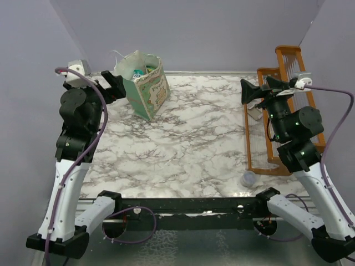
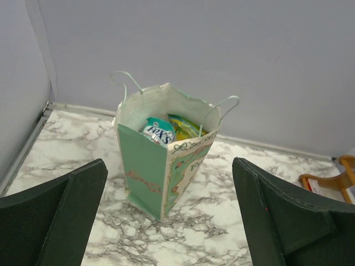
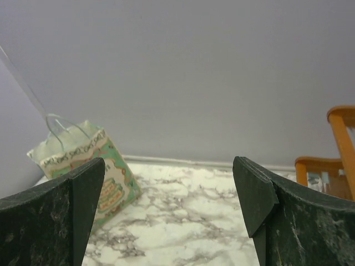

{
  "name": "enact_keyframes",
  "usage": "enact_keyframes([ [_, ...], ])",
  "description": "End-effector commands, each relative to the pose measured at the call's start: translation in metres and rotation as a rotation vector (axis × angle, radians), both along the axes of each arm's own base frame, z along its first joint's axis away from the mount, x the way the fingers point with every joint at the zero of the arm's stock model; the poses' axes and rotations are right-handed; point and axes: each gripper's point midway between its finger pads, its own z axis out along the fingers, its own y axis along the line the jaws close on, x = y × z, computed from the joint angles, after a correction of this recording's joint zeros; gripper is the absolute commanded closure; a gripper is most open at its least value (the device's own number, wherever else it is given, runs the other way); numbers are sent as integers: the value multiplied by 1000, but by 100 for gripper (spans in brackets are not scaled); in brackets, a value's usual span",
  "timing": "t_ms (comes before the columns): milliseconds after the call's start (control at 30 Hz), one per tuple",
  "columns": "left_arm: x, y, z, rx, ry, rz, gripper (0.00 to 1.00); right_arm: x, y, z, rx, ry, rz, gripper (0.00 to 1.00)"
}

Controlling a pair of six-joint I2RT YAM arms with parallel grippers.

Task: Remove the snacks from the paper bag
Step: Move the paper bag to the center of the board.

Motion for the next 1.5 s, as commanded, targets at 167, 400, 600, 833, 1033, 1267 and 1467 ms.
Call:
enact_keyframes([
  [167, 44, -8, -39, 34, 95, -74, 1, 18, 36, -45, -6, 90, 189, 1],
  [400, 52, -9, -57, 55, 137, -111, 1, 9, 40, -52, 36, 116, 251, 1],
  [600, 59, -9, -65, 88, 185, -130, 1, -5, 50, -53, 16, 100, 333, 1],
  [833, 89, -24, -75, 81, 293, -212, 1, -10, 59, -58, -2, 110, 393, 1],
  [1033, 114, -58, -67, 26, 300, -392, 1, -8, 64, -65, -13, 141, 416, 1],
  [1267, 140, -79, -75, 6, 310, -506, 10, -12, 72, -75, -15, 163, 472, 1],
  [1467, 176, -97, -99, -46, 358, -595, 17, -10, 75, -75, -13, 174, 485, 1],
])
